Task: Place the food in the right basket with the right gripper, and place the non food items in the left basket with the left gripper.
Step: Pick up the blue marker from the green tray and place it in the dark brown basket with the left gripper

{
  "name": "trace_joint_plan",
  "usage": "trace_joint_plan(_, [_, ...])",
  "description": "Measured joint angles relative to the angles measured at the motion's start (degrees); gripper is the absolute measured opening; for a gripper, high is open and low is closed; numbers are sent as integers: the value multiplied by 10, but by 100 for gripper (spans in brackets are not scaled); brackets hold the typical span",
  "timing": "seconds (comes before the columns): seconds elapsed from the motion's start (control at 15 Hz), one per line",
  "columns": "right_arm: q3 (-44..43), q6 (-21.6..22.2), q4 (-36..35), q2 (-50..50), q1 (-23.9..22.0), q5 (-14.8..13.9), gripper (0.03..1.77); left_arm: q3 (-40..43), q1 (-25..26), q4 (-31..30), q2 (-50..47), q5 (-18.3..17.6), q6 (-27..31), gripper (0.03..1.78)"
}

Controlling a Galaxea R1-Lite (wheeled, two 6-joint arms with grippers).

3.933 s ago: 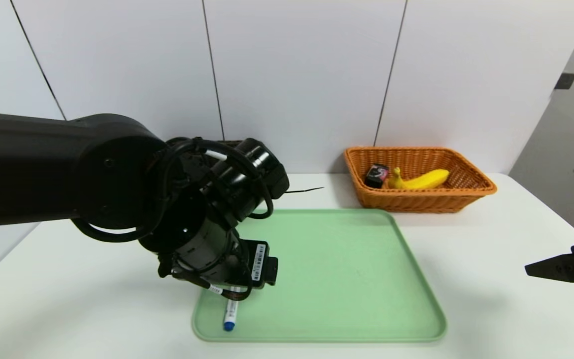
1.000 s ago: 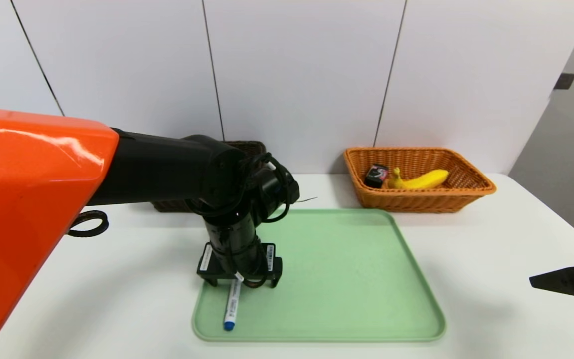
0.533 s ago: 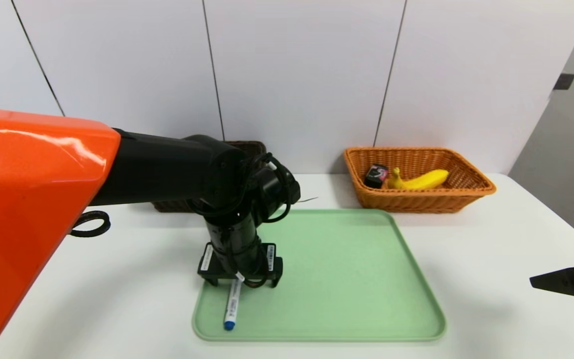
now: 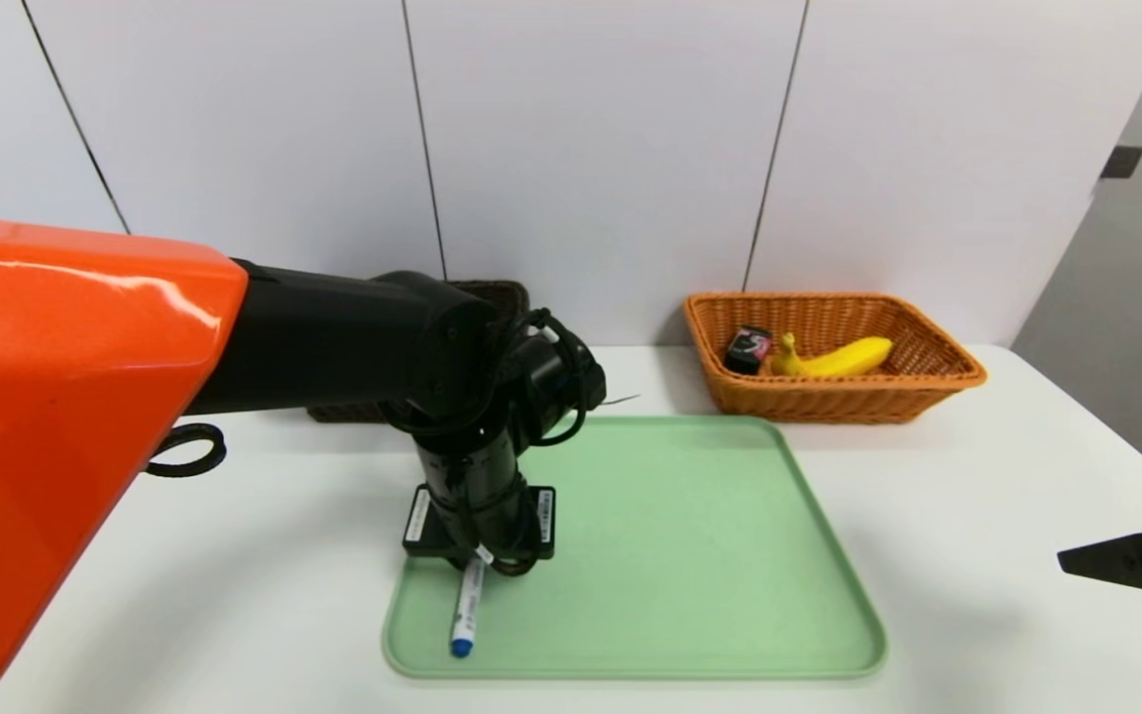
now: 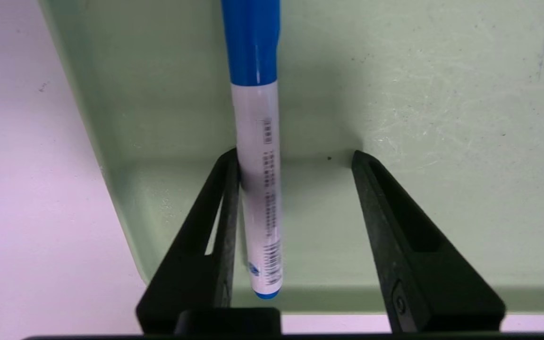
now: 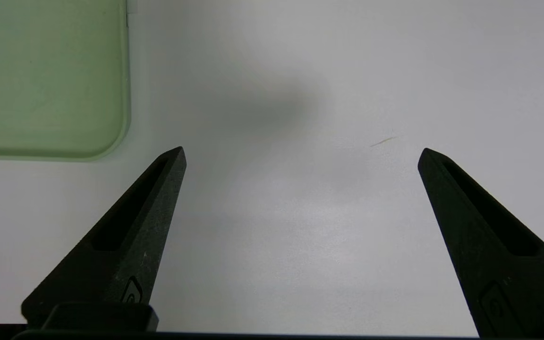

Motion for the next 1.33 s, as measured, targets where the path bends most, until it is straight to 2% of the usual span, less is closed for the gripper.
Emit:
trace_joint_plan(0.07, [0,0,0,-1,0,0,170,0,0,0,0,0,0,61])
trace_joint_plan(0.13, [0,0,0,-1,0,0,170,0,0,1,-1,0,0,16])
trace_joint_plan(0.53, [8,0,0,-12,0,0,170,2,0,0,-6,0,-1,16])
trace_joint_plan(0.8, [12,0,0,-19,0,0,170,-8,-14,-1,-46,-1,5,16])
trace_joint_plan(1.13, [13,0,0,-26,0,0,170,-83,-21,-2,-144,-1,8,16])
trace_joint_plan(1.33, [14,1,0,-30,0,-1,170,-146,22,-12,-186,0,-3,16])
